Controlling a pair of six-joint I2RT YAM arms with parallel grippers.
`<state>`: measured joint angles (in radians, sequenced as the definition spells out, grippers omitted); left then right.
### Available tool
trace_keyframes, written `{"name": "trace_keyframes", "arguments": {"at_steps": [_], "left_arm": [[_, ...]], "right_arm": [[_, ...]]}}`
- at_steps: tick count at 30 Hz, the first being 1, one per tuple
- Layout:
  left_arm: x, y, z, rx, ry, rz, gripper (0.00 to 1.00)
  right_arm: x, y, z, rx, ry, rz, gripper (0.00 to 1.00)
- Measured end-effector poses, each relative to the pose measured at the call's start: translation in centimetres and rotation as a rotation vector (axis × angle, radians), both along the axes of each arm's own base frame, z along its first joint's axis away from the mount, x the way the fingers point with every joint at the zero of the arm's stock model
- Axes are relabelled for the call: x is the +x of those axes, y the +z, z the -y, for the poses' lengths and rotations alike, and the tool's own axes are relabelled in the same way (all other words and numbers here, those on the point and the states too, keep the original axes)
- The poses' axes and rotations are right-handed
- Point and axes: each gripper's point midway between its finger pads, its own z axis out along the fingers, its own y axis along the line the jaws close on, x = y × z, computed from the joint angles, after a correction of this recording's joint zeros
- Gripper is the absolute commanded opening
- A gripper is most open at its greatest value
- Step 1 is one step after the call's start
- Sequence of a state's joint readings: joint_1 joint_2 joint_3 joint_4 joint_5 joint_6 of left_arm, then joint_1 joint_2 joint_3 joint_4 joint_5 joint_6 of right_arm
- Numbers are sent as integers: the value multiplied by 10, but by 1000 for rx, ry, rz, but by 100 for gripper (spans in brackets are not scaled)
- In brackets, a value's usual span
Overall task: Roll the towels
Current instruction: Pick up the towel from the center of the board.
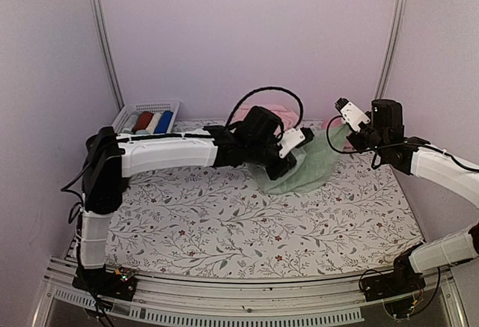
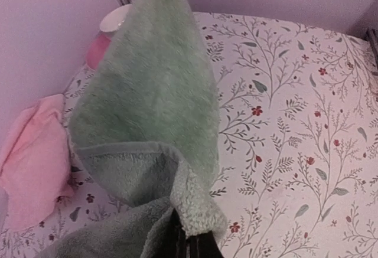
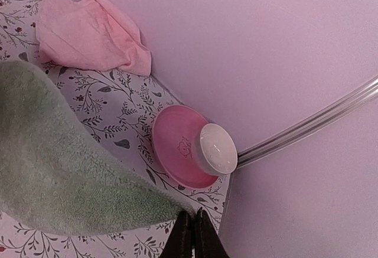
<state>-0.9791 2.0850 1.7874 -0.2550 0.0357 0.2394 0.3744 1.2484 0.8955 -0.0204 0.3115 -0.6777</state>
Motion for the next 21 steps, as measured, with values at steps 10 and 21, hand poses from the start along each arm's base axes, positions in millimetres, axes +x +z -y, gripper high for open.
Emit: {"name": "trace_keyframes", "arguments": {"at_steps": [10, 21], "left_arm": [[-46, -129, 1, 220, -70, -217, 97], [-38, -84, -58, 233, -41, 93, 97]], "right_arm": [[6, 10, 20, 5, -82, 45, 2], [7, 7, 20, 4, -82, 42, 2]]}}
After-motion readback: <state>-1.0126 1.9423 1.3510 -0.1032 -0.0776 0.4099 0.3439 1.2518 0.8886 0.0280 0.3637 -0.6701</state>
